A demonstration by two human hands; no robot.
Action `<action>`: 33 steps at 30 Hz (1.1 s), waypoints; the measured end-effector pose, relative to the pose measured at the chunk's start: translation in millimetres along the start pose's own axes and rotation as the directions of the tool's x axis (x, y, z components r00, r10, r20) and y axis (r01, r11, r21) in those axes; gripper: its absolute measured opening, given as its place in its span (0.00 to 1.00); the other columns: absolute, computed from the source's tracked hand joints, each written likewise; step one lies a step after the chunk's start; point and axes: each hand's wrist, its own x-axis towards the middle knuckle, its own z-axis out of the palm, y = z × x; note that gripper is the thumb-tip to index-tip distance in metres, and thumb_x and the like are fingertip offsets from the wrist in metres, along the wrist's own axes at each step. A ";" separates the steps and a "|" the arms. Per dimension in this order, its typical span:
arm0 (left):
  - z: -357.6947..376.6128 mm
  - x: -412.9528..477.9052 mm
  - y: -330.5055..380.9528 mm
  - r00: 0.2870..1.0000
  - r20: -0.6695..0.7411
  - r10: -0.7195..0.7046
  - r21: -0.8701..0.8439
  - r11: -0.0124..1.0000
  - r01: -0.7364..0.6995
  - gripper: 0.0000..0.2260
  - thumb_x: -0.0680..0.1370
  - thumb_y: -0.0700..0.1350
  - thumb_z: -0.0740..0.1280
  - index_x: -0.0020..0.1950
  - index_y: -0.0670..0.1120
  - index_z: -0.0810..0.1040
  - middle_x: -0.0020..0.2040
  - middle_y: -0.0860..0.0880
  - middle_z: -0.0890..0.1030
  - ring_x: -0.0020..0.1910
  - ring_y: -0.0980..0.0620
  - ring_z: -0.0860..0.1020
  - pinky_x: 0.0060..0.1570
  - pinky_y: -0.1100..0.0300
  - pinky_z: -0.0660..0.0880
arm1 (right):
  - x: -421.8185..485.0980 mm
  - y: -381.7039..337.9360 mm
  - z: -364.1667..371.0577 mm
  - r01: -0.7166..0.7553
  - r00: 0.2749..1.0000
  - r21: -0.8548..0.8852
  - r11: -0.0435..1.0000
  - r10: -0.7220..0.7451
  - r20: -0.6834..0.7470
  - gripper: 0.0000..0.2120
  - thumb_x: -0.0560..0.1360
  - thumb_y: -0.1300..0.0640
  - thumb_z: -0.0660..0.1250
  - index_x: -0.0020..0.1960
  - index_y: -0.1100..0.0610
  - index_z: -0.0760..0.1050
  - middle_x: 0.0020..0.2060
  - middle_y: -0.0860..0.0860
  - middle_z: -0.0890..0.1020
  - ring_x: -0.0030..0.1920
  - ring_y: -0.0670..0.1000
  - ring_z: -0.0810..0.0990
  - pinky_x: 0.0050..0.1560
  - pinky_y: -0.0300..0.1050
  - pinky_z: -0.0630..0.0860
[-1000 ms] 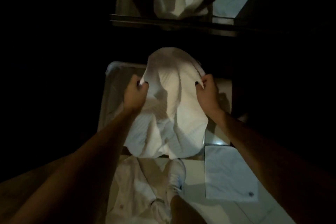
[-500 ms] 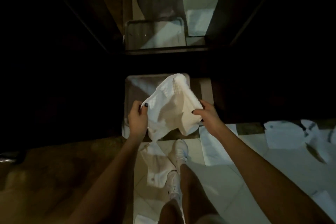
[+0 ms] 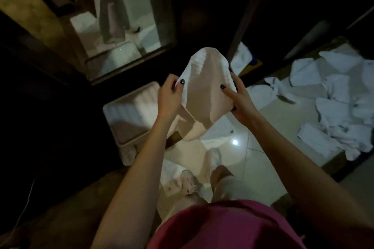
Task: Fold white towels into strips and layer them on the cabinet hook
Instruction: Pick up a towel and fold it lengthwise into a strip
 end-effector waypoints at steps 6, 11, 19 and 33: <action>94.9 -23.5 69.4 0.982 0.187 0.024 0.060 0.998 -0.036 0.08 0.79 0.42 0.65 0.41 0.44 0.70 0.31 0.55 0.70 0.30 0.60 0.68 0.32 0.61 0.63 | -51.9 -25.1 -92.3 0.230 0.883 -0.392 0.891 -0.361 -0.300 0.28 0.76 0.66 0.63 0.71 0.45 0.68 0.64 0.36 0.72 0.61 0.29 0.70 0.64 0.36 0.71; 181.3 -35.7 135.0 0.948 0.316 0.032 -0.023 0.999 -0.026 0.07 0.80 0.41 0.64 0.43 0.42 0.71 0.36 0.50 0.73 0.34 0.54 0.71 0.33 0.64 0.67 | -81.0 -48.2 -174.3 0.289 0.822 -0.482 0.827 -0.473 -0.318 0.17 0.73 0.69 0.66 0.54 0.49 0.80 0.50 0.37 0.80 0.53 0.33 0.77 0.54 0.31 0.73; 336.7 -68.2 229.0 0.921 0.386 0.053 -0.186 0.982 0.021 0.06 0.82 0.43 0.62 0.47 0.42 0.72 0.38 0.50 0.74 0.34 0.58 0.71 0.34 0.65 0.68 | -103.1 -88.9 -338.0 0.258 0.839 -0.530 0.808 -0.460 -0.292 0.11 0.78 0.62 0.68 0.60 0.61 0.81 0.57 0.50 0.81 0.56 0.40 0.78 0.56 0.26 0.70; 529.1 -38.0 337.2 0.826 0.562 0.040 -0.401 0.887 0.229 0.12 0.81 0.36 0.59 0.38 0.45 0.68 0.36 0.48 0.73 0.36 0.51 0.73 0.40 0.56 0.71 | -62.0 -164.1 -546.8 0.079 0.847 -0.721 0.688 -0.427 -0.315 0.17 0.75 0.71 0.59 0.51 0.59 0.84 0.43 0.40 0.75 0.48 0.45 0.75 0.53 0.41 0.73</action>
